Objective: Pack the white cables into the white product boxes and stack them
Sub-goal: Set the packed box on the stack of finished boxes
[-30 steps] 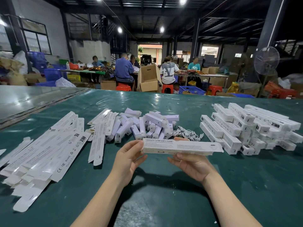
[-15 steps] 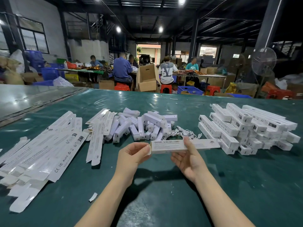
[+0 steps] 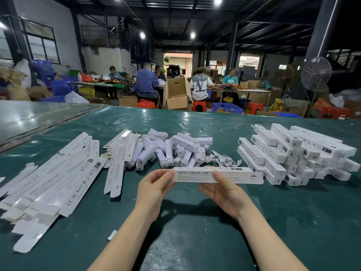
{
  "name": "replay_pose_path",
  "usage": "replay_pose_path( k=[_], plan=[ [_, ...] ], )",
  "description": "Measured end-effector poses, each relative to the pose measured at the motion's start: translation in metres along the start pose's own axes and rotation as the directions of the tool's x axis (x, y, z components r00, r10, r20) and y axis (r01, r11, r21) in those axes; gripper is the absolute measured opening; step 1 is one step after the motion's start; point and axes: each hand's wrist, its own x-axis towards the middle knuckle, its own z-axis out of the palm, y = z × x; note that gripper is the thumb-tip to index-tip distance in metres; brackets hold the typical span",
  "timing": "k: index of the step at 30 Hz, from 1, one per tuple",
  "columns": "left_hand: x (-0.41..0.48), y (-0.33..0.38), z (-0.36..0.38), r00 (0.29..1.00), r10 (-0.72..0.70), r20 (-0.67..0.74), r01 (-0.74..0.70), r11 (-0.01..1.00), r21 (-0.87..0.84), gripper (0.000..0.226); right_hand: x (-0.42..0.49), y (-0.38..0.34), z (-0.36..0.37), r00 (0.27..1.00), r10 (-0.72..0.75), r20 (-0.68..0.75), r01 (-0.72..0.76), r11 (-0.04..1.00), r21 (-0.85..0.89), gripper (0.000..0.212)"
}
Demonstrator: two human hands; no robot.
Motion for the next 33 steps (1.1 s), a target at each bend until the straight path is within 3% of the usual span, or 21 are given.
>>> replay_pose_path(
  k=[4,12,25,33],
  plan=[
    [-0.002,0.002,0.001,0.999,0.031,-0.013,-0.031,0.999,0.031,0.013,0.001,0.001,0.001,0.999,-0.023,0.038,0.021,0.998,0.054,0.066],
    [-0.010,0.005,0.009,0.956,0.282,0.082,-0.294,0.928,0.229,0.016,0.000,-0.001,0.002,0.999,-0.030,0.015,0.028,0.992,0.126,0.069],
    [-0.010,0.005,0.010,0.969,0.236,0.076,-0.246,0.953,0.176,0.018,0.000,-0.001,0.004,0.999,-0.041,0.029,0.038,0.994,0.099,0.076],
    [-0.018,-0.002,0.018,0.927,0.359,-0.106,-0.305,0.888,0.344,0.019,0.001,0.001,0.001,0.997,-0.025,0.078,0.018,0.997,0.080,0.079]
  ],
)
